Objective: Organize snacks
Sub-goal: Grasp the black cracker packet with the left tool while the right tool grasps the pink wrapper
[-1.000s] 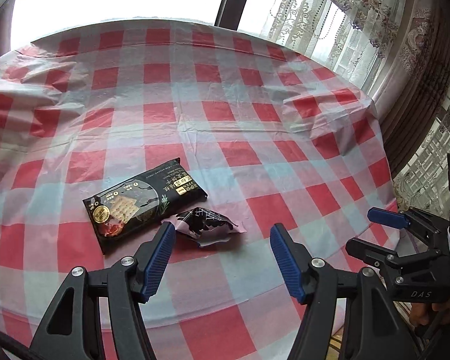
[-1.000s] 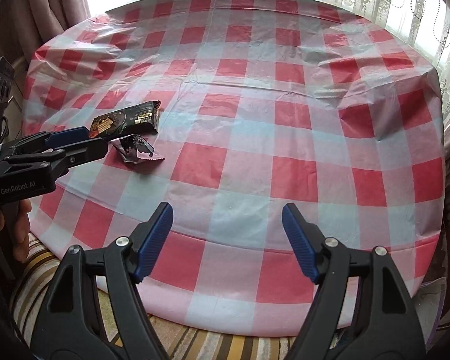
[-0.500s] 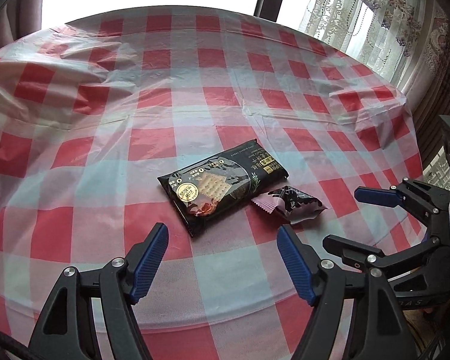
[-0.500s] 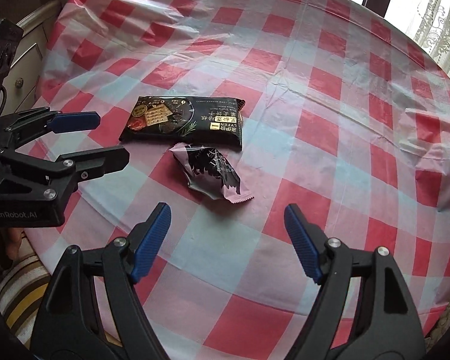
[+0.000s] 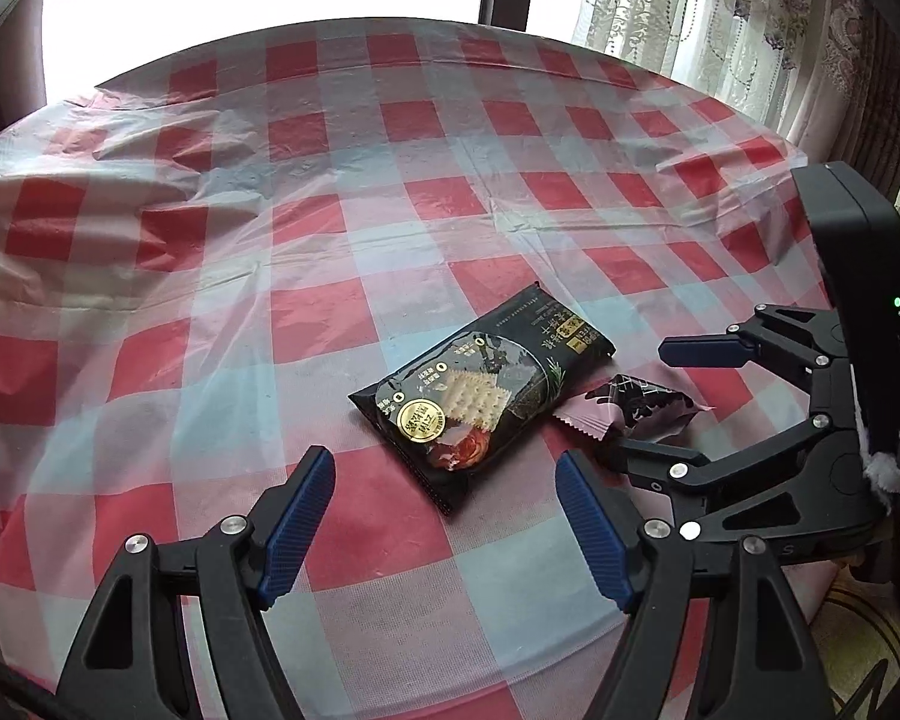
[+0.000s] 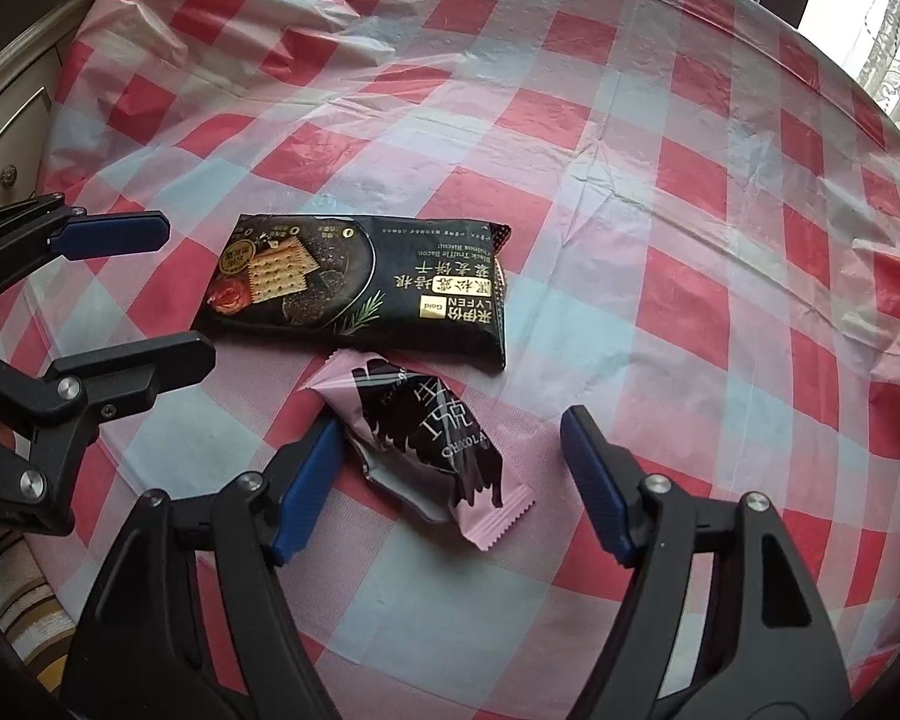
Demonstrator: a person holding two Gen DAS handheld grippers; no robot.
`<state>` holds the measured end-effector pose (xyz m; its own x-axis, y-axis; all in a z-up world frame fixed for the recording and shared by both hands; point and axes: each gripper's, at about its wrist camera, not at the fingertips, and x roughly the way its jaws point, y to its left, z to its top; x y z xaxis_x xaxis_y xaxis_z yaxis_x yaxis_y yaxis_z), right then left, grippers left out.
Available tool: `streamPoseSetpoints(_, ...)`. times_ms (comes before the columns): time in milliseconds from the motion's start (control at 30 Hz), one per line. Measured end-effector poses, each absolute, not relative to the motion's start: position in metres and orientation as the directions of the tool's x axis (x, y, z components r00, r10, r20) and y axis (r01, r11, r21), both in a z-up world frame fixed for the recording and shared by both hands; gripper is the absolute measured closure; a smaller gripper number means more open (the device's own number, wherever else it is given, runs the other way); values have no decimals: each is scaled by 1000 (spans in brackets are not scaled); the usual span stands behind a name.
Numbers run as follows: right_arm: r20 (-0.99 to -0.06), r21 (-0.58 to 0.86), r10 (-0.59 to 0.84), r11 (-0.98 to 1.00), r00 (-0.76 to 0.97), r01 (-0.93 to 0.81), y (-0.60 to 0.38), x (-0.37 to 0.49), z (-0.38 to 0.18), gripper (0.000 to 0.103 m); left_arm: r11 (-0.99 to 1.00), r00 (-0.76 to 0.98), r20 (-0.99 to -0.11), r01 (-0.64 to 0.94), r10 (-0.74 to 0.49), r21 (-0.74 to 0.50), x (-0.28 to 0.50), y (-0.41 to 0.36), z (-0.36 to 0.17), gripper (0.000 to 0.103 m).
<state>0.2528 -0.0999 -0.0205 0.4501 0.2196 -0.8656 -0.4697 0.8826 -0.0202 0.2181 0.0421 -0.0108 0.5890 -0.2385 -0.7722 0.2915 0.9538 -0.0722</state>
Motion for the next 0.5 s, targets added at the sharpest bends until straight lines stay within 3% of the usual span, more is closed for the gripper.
streamPoseSetpoints(367, -855, -13, 196, 918, 480, -397, -125, 262, -18, 63, 878, 519, -810, 478, -274, 9, 256, 18, -15, 20)
streamPoseSetpoints(500, -852, -11, 175, 936, 493, -351, -139, 268, -18, 64, 858, 487, -827, 514, -279, 13, 271, 10, -23, 20)
